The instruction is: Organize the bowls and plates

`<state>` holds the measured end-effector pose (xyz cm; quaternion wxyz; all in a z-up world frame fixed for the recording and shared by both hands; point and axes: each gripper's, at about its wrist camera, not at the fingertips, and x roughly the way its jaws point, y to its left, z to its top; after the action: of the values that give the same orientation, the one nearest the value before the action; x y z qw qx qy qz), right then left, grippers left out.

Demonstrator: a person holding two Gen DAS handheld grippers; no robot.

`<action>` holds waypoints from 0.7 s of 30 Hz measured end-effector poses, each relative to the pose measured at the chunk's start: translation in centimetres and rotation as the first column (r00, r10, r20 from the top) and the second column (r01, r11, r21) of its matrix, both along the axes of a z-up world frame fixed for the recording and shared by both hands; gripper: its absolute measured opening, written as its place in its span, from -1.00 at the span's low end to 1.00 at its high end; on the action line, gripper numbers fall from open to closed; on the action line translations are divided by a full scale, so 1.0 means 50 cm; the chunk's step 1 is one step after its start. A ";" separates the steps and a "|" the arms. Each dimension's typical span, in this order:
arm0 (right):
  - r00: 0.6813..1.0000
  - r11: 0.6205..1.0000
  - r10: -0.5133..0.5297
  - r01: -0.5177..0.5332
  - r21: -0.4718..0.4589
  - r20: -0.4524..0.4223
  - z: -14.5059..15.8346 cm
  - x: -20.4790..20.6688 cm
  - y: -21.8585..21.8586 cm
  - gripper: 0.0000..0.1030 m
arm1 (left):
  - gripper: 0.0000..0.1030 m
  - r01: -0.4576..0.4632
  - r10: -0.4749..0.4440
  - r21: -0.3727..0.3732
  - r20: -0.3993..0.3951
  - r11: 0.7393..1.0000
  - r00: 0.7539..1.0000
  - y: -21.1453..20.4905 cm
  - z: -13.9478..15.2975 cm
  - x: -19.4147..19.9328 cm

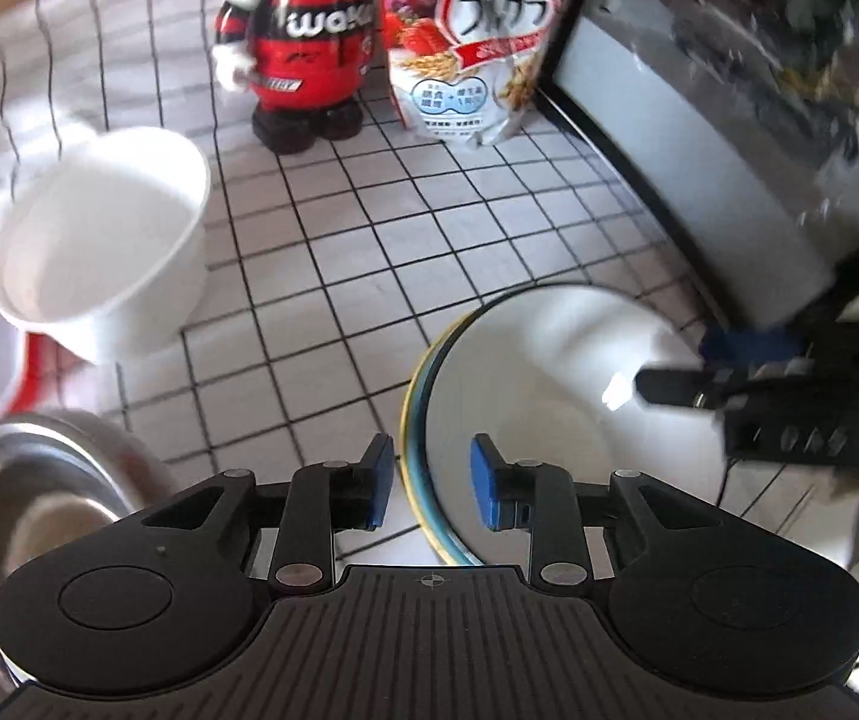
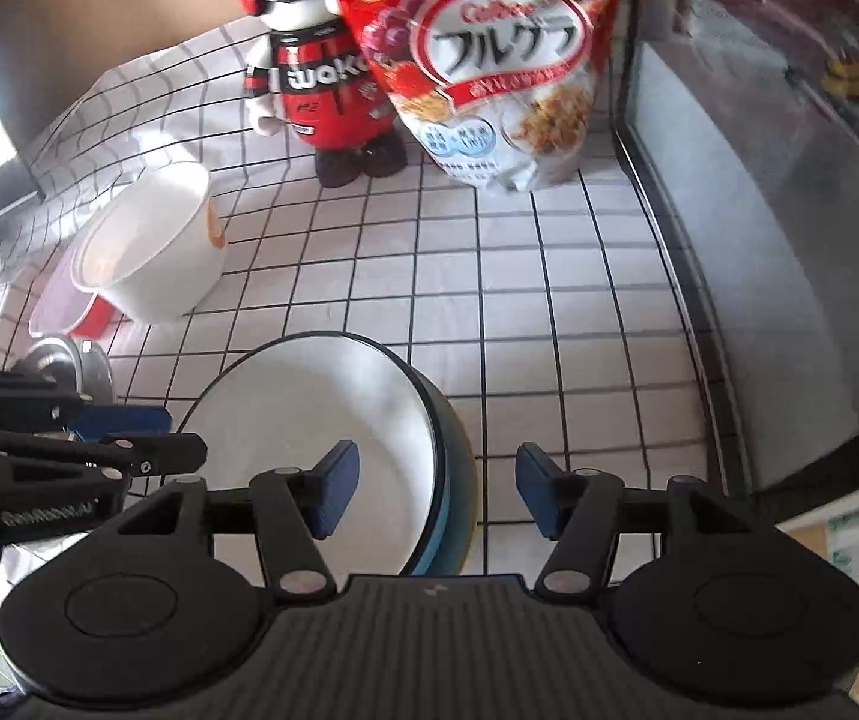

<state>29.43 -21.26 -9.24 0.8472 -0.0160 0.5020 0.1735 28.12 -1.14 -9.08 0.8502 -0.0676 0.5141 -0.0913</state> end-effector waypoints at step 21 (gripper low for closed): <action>0.957 0.985 -0.028 0.076 0.157 -0.289 -0.113 0.030 -0.016 -0.22 | -0.40 0.020 -0.024 -0.032 -0.149 0.999 0.989 -0.011 -0.066 0.059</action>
<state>30.91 -22.05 -14.88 0.7685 0.0930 0.6030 0.1928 31.06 -1.72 -12.40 0.8070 -0.0815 0.5757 -0.1032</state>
